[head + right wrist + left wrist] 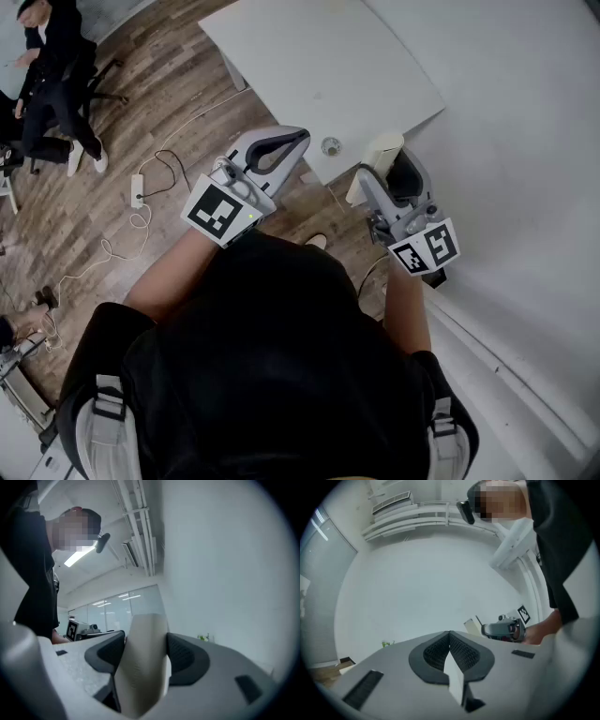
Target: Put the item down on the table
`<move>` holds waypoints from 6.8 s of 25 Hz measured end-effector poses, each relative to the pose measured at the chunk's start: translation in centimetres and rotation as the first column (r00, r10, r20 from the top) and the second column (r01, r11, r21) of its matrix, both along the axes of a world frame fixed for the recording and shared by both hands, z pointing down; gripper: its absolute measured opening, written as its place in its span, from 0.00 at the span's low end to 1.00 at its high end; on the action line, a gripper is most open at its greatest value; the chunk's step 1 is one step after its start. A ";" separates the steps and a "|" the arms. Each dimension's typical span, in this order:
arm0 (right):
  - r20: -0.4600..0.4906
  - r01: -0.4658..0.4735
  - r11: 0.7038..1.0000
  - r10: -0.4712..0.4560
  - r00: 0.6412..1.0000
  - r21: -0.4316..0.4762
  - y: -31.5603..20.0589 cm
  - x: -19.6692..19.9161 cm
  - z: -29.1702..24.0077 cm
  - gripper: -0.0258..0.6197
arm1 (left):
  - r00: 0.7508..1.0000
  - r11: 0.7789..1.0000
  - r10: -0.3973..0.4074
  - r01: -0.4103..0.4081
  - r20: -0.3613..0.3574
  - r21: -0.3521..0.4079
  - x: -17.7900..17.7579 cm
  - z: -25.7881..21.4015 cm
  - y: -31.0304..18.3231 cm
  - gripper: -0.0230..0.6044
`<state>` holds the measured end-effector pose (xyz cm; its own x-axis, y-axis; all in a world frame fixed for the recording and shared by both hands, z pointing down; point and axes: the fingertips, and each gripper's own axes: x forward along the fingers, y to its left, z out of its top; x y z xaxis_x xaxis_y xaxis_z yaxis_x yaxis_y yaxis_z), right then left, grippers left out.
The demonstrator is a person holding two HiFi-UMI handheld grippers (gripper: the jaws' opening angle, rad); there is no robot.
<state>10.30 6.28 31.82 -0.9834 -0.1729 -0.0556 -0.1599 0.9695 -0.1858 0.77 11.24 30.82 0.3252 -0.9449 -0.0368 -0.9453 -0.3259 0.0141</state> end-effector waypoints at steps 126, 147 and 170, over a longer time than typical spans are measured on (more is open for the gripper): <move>-0.677 -0.723 0.660 0.437 0.592 -0.205 -33.4 -0.7 30.9 0.47 | 0.751 0.735 0.657 -0.656 -0.056 -0.172 2.3 14.8 -37.2 0.03; -0.816 -0.614 0.782 0.283 0.503 -0.107 -33.1 -5.0 37.4 0.46 | 0.773 0.749 0.633 -0.626 -0.044 -0.218 0.4 17.9 -37.6 0.03; -0.870 -0.555 0.819 0.161 0.466 -0.146 -31.7 -7.6 39.7 0.46 | 0.784 0.753 0.619 -0.611 -0.052 -0.246 -3.8 18.5 -38.0 0.03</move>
